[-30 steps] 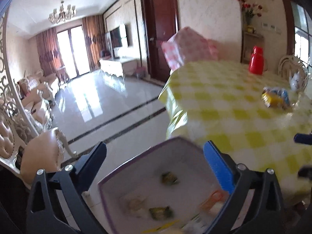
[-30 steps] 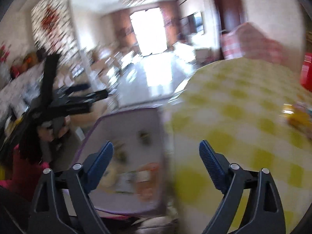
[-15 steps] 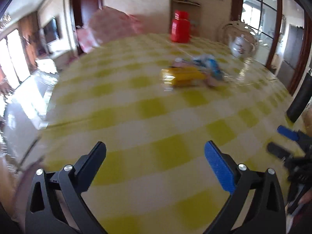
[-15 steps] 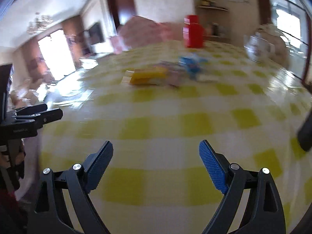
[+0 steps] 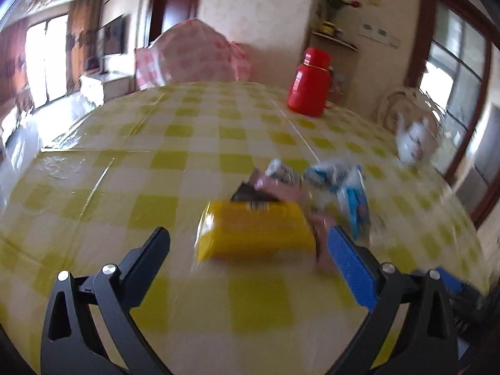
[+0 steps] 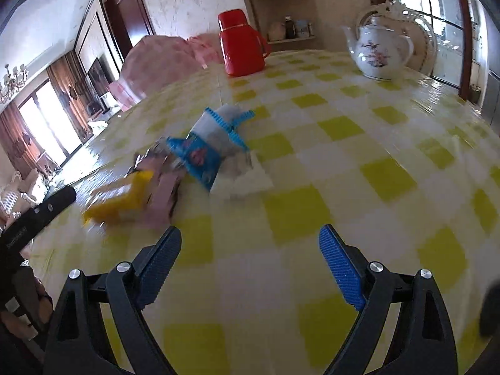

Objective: Organize snacks
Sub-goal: 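Move both open tools back over the snack pile, then grasp a clear pastry pack with the right tool while the left grasps a pink bar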

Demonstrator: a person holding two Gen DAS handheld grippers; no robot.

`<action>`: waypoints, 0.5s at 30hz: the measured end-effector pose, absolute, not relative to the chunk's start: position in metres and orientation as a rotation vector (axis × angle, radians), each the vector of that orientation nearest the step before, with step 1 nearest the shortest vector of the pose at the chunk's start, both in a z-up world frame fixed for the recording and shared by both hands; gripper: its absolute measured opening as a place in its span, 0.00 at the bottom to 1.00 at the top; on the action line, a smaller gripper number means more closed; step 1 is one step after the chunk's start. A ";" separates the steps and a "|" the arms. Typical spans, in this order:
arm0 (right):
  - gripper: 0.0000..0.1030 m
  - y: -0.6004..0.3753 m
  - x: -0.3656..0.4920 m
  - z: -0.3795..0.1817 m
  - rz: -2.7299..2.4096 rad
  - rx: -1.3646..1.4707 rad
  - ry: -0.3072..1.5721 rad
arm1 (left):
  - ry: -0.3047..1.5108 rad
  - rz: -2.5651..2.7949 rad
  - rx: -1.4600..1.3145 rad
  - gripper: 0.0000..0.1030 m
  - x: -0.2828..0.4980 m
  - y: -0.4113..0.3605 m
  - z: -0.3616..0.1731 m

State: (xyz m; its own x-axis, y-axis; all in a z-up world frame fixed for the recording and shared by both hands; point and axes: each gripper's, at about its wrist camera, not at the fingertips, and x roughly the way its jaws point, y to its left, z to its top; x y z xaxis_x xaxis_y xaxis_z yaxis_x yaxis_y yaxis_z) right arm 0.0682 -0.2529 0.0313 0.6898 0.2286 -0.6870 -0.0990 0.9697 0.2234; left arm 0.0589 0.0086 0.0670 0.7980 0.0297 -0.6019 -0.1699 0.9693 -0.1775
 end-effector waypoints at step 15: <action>0.56 -0.204 0.172 0.007 0.239 -0.036 0.920 | 0.668 -0.135 -0.053 0.98 0.080 -0.046 0.055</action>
State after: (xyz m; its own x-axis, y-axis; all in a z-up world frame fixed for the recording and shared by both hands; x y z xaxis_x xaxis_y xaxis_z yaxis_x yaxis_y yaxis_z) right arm 0.1720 -0.2041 0.0070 0.5811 0.1893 -0.7915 -0.2197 0.9730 0.0714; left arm 0.0805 -0.0457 0.0547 0.7768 -0.1417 -0.6136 0.1073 0.9899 -0.0927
